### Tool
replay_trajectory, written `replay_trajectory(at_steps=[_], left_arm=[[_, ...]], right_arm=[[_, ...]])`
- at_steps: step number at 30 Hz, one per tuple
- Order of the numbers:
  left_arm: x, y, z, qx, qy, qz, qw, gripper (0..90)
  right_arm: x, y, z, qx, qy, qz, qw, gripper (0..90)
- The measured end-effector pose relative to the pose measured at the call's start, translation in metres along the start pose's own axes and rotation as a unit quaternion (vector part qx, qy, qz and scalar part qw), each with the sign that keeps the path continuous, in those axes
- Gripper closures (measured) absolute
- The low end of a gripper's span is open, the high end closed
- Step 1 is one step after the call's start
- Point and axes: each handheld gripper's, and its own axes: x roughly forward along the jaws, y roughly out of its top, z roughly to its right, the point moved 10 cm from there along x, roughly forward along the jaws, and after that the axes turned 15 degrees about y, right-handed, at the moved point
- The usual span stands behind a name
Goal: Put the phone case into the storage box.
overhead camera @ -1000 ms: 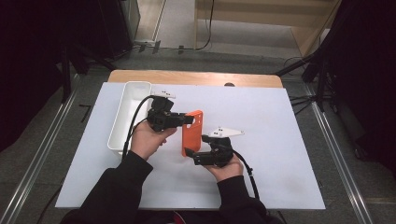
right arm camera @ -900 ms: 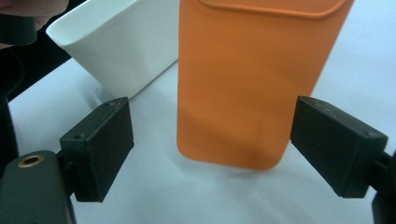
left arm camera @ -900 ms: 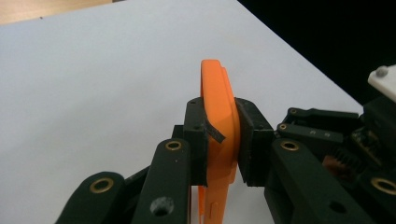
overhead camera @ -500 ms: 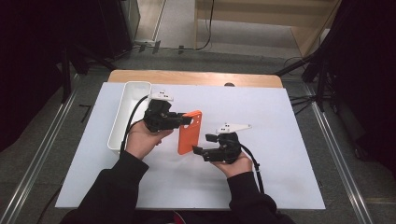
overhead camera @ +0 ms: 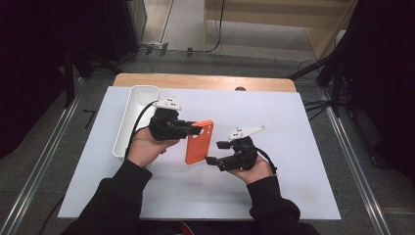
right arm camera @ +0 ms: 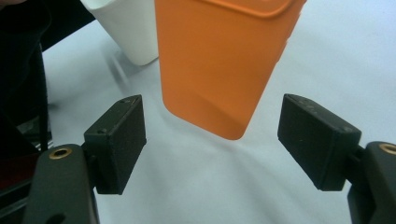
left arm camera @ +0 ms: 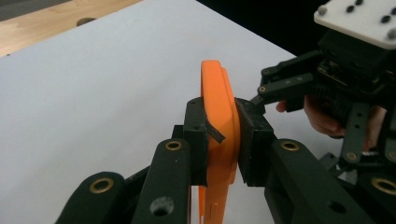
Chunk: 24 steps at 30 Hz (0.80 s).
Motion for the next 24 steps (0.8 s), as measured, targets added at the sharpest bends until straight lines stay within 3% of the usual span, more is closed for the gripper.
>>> replay_trajectory(at_steps=[6,16,21,24], left_arm=[[-0.004,0.0,0.006,0.005,-0.02,0.0,0.9998,76.2],[-0.009,-0.003,0.015,0.028,-0.05,-0.002,0.9983,76.2],[-0.012,-0.004,0.021,0.038,-0.078,-0.009,0.9962,76.2],[-0.013,-0.006,0.022,0.047,-0.08,-0.014,0.9956,76.2]], right_arm=[[-0.008,0.001,0.0,-0.024,-0.004,-0.026,0.9994,22.7],[-0.021,0.005,0.001,-0.02,0.019,-0.03,0.9992,23.1],[-0.028,0.005,0.002,-0.024,0.031,-0.038,0.9985,23.2],[-0.031,0.004,0.001,-0.028,0.038,-0.048,0.9977,23.2]])
